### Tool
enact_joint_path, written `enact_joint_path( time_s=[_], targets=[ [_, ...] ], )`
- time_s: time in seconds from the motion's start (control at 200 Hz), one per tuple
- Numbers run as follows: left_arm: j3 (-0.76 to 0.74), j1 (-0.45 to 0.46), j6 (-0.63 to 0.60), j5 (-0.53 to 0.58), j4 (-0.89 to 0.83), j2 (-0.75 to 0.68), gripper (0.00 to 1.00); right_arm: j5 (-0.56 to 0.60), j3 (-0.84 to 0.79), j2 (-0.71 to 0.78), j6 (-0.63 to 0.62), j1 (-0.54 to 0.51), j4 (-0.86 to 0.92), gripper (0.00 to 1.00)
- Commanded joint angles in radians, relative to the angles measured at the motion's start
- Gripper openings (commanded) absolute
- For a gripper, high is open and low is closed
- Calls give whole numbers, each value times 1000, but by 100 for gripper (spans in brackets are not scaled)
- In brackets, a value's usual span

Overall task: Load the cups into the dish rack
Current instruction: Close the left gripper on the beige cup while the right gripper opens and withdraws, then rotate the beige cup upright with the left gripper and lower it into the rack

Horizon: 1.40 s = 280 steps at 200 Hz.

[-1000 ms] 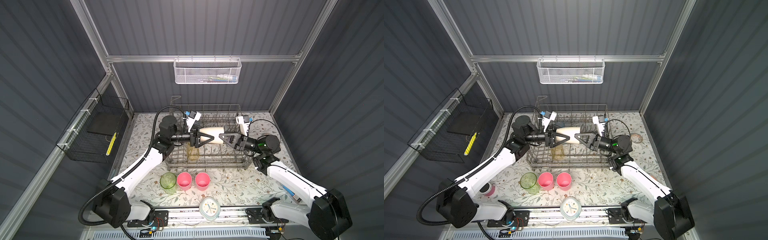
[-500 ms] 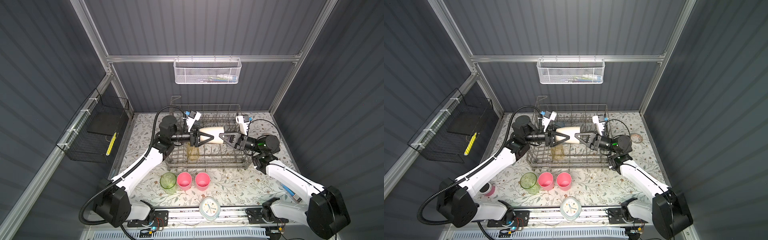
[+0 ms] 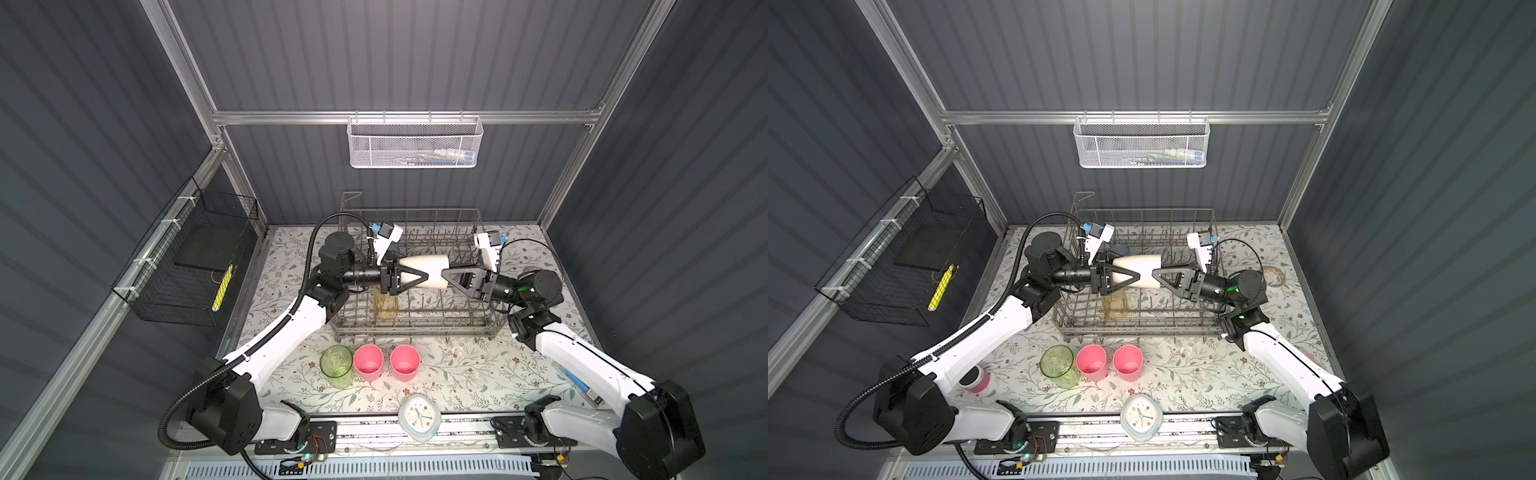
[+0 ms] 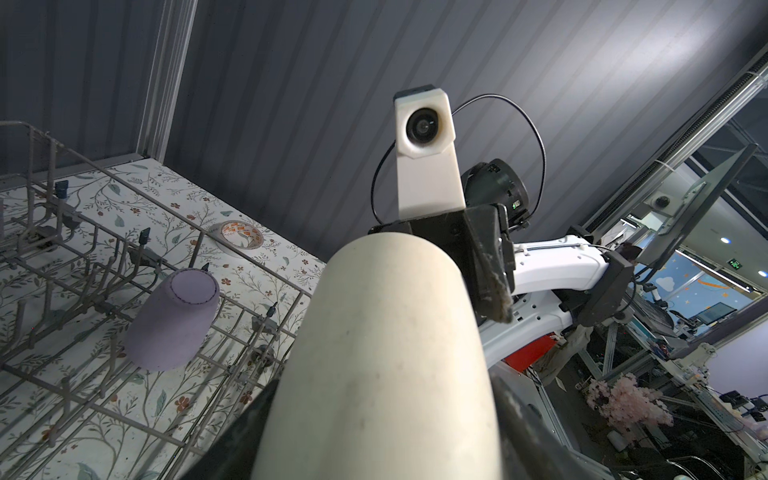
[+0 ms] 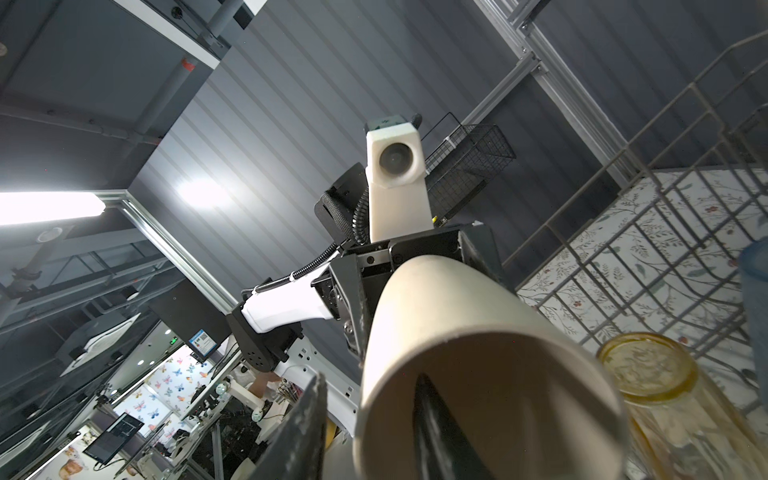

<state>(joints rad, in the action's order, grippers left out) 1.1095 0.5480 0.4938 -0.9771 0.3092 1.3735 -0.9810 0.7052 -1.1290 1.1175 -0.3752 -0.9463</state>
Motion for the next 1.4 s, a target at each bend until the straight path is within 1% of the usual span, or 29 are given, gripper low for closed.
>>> enact_joint_path(
  time_s=[0.0, 0.12, 0.21, 0.265, 0.34, 0.42, 0.485, 0.55, 0.605, 0.625, 0.67, 0.805, 0.916, 0.936, 1.031, 1.236, 1.396],
  targets=[
    [1, 3, -12, 5, 4, -16, 65, -8, -6, 93, -108, 26, 144, 38],
    [6, 2, -14, 12, -1, -13, 65, 19, 8, 194, -228, 61, 359, 40],
    [19, 2, -27, 24, -30, -9, 65, 67, 41, 269, -351, 89, 593, 41],
    [40, 1, -61, 49, -90, -5, 65, 113, 65, 310, -426, 107, 741, 41],
    [83, 2, -126, 95, -209, 1, 65, 208, 104, 356, -518, 129, 933, 42],
    [132, 2, -197, 164, -331, 11, 65, 357, 142, 396, -603, 149, 1113, 42],
    [174, 1, -243, 219, -405, 23, 65, 482, 169, 416, -663, 154, 1231, 42],
    [217, 1, -280, 284, -478, 40, 65, 589, 183, 431, -705, 155, 1309, 42],
    [256, 2, -300, 326, -533, 61, 65, 635, 184, 441, -730, 156, 1351, 42],
    [272, 2, -309, 344, -556, 72, 65, 678, 185, 443, -737, 156, 1363, 43],
    [310, 2, -327, 382, -601, 93, 65, 701, 183, 449, -747, 156, 1377, 43],
    [424, 11, -374, 517, -723, 167, 63, 730, 170, 450, -759, 157, 1392, 43],
    [525, 44, -415, 639, -831, 245, 63, 747, 153, 447, -769, 157, 1394, 44],
    [546, 50, -421, 684, -852, 262, 63, 750, 151, 446, -769, 158, 1395, 44],
    [657, 76, -442, 780, -951, 349, 63, 763, 139, 445, -778, 159, 1397, 44],
    [868, 117, -472, 898, -1120, 518, 64, 785, 107, 456, -794, 162, 1408, 44],
    [963, 128, -471, 942, -1191, 609, 64, 792, 96, 457, -809, 167, 1415, 44]
  ],
)
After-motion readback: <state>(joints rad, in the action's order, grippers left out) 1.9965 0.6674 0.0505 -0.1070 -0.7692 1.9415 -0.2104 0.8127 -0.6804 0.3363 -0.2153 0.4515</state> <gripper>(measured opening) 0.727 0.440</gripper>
